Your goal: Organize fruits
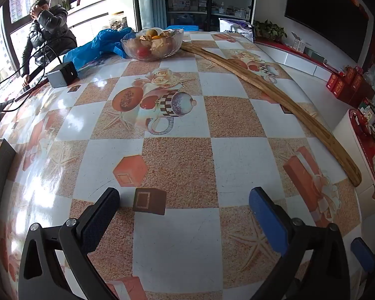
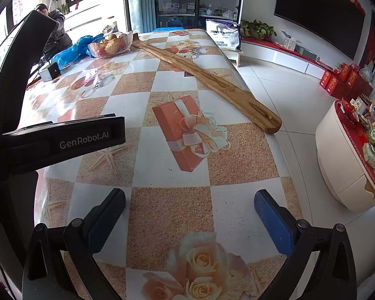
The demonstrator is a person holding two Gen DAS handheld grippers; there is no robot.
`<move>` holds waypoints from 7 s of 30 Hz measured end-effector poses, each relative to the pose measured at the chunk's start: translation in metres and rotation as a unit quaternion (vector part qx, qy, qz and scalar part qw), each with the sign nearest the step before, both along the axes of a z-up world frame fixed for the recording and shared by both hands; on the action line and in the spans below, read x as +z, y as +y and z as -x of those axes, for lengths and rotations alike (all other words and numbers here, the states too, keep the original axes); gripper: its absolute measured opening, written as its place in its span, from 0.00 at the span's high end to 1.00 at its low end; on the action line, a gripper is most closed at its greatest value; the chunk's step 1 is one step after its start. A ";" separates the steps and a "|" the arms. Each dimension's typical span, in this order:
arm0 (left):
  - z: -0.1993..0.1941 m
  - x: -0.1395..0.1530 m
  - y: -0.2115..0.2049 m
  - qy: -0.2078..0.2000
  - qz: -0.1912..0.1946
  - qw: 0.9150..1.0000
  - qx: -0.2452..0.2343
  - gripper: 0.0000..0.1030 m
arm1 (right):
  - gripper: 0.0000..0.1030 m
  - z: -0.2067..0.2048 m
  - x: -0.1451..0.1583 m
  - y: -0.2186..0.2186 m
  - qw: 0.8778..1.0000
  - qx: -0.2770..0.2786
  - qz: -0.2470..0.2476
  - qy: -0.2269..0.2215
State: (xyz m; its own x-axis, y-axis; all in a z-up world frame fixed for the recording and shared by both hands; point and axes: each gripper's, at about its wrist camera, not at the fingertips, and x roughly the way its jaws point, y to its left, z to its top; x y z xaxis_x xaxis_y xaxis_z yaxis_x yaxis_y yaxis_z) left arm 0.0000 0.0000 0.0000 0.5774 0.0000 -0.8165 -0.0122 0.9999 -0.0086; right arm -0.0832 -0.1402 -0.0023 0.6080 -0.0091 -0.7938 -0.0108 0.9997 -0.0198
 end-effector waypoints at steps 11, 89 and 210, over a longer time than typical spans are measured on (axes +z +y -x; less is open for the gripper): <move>0.000 0.000 0.000 0.000 0.000 1.000 0.000 0.00 | 0.00 0.001 0.000 0.000 1.000 0.000 0.000 0.000; 0.000 0.000 0.000 0.000 0.000 1.000 0.000 0.00 | 0.00 0.007 0.001 0.021 0.999 -0.052 -0.001 0.003; 0.102 0.059 0.132 -0.057 -0.027 0.997 0.047 0.00 | 0.00 0.007 0.002 0.023 0.999 -0.051 -0.003 0.001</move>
